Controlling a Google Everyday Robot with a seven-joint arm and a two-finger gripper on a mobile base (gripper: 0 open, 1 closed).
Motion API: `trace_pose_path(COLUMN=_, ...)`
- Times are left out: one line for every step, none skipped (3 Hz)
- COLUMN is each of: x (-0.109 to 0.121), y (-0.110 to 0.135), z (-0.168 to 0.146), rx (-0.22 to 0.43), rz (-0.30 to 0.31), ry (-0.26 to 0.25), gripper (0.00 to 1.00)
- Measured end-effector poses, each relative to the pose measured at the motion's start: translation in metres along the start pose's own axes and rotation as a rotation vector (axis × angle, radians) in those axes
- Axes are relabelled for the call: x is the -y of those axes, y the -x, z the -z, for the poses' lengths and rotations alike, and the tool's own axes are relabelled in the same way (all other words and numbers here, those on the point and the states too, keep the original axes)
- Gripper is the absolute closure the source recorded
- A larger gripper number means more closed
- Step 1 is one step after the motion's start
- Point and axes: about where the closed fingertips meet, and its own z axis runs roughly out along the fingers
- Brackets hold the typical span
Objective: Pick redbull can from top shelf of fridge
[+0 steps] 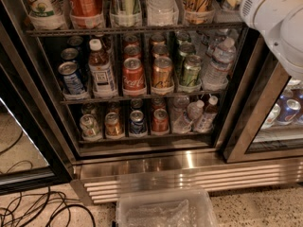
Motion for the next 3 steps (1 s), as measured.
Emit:
trace_pose_path(x=-0.007, y=0.015, z=0.006, rx=0.005, rz=-0.052, ry=0.049, gripper=1.00)
trace_pose_path(x=-0.014, y=0.012, z=0.018, rx=-0.039, rz=-0.085, ry=0.135, gripper=1.00)
trace_pose_path(x=-0.030, y=0.003, z=0.031, rx=-0.100, rz=-0.119, ry=0.256, gripper=1.00)
